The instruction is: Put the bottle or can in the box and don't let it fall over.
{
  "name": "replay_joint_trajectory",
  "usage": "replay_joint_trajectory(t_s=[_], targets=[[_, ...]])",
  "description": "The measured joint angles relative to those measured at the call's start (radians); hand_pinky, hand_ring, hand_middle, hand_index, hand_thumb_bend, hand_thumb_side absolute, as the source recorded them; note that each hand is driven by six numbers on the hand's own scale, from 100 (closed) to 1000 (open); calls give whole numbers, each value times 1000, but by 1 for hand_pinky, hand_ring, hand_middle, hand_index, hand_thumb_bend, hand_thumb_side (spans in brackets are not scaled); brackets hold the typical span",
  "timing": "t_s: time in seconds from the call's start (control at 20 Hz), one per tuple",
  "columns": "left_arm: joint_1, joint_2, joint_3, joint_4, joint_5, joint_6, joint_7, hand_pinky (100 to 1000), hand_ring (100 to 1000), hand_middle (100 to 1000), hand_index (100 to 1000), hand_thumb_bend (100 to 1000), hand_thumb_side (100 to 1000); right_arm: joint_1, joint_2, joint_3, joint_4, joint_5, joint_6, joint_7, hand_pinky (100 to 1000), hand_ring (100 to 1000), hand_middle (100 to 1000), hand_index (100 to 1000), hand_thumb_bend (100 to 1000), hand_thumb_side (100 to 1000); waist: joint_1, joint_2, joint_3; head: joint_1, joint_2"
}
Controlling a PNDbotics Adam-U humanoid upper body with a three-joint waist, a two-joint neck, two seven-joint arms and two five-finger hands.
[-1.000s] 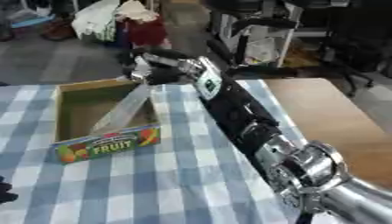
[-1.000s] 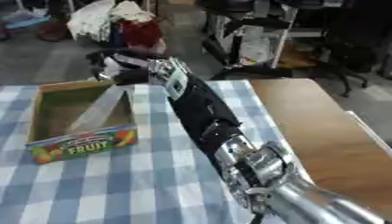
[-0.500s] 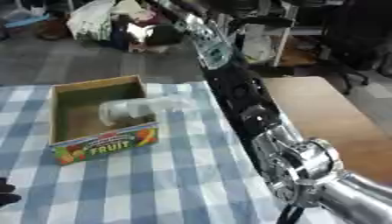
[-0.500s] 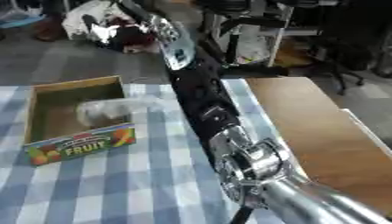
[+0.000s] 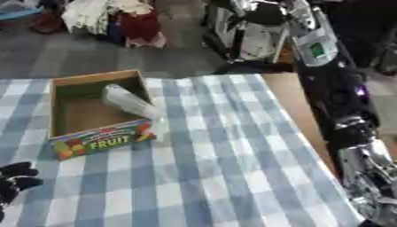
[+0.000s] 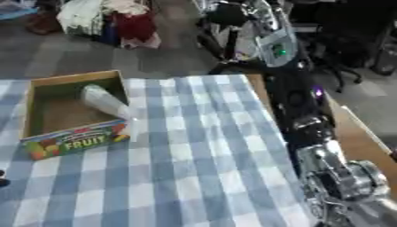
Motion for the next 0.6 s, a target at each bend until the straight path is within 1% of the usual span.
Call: replay_joint_trajectory(t_s=[0.1, 0.2, 0.25, 0.35, 0.45, 0.5, 0.6], targets=[[2, 0, 9, -6, 0, -6, 9, 804, 623, 614, 747, 199, 1000, 49, 2, -21, -15, -30, 28, -28, 787, 729, 762, 832, 100, 522, 7, 8, -18, 27, 0], [2, 0, 18, -14, 1, -13, 20, 804, 625, 616, 749, 199, 1000, 98, 23, -58, -19, -62, 57, -44, 738, 697, 736, 813, 100, 519, 16, 16, -32, 56, 0], [2, 0, 22, -18, 3, -16, 26, 804, 625, 617, 749, 199, 1000, 124, 37, -80, -19, -77, 72, -43, 729, 689, 731, 815, 100, 514, 20, 20, -40, 70, 0], [2, 0, 28, -24, 5, -21, 35, 804, 627, 618, 750, 198, 1000, 174, 64, -119, -19, -107, 103, -29, 719, 679, 723, 816, 100, 513, 26, 23, -54, 94, 1], [2, 0, 30, -28, 7, -25, 43, 804, 628, 619, 751, 198, 1000, 224, 96, -155, -22, -139, 134, -5, 720, 677, 720, 824, 100, 521, 31, 27, -66, 115, 9], [3, 0, 30, -29, 8, -26, 45, 804, 629, 620, 752, 198, 1000, 250, 115, -172, -26, -154, 150, 9, 723, 673, 716, 838, 100, 551, 34, 29, -67, 124, 12], [4, 0, 30, -29, 10, -28, 47, 805, 632, 623, 754, 196, 1000, 300, 150, -195, -37, -186, 182, 39, 725, 673, 716, 865, 100, 569, 39, 29, -72, 140, 20]])
